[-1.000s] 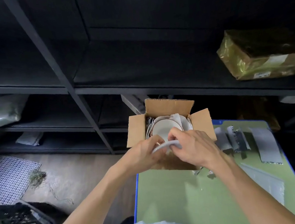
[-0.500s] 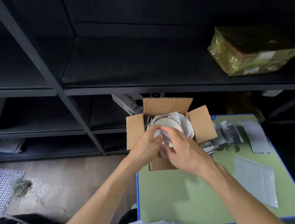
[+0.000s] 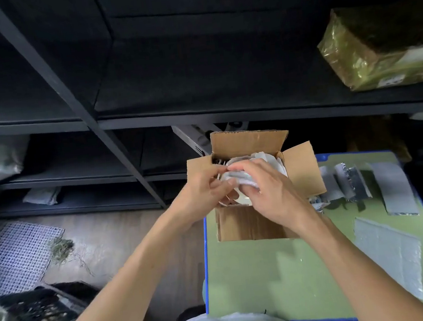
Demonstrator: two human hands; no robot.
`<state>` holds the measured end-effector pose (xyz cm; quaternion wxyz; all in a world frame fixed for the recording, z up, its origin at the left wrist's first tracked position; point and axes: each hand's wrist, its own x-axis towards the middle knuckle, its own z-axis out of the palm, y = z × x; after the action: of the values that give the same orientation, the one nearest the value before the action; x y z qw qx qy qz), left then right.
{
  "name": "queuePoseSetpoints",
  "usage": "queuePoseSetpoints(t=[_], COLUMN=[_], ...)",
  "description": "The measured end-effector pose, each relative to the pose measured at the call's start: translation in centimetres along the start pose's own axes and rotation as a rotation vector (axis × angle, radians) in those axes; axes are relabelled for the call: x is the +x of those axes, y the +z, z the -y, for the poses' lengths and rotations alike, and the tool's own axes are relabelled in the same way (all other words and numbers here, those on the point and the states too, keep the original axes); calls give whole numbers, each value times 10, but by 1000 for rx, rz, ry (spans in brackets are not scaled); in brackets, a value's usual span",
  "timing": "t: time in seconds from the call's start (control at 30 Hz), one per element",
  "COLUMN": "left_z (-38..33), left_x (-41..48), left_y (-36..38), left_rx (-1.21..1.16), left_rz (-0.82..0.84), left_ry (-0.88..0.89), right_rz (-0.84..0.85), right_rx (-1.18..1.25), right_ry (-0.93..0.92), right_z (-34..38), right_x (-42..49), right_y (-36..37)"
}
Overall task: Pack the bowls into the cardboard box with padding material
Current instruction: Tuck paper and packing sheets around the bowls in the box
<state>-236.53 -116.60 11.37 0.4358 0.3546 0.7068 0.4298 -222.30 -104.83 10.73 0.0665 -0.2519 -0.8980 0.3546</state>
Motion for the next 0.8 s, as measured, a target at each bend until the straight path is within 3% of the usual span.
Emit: queuePoseSetpoints(t=[0.17,0.37,0.57,0.8], left_z=[4,21,25,37], left_x=[13,16,24,20], left_y=[-8,-2,-5,-22], left_rx=[209,373,495,687], left_rz=[-65,38,28,29], left_ry=[19,111,242,326], right_rz=[-48,-119,-55,-159], right_rx=[38,1,-35,-143], right_ry=[39,81,67,116], right_z=[-1,-5,-4,-6], right_x=[6,1,-2,-6], right_y=[-4,-7,-7,-8])
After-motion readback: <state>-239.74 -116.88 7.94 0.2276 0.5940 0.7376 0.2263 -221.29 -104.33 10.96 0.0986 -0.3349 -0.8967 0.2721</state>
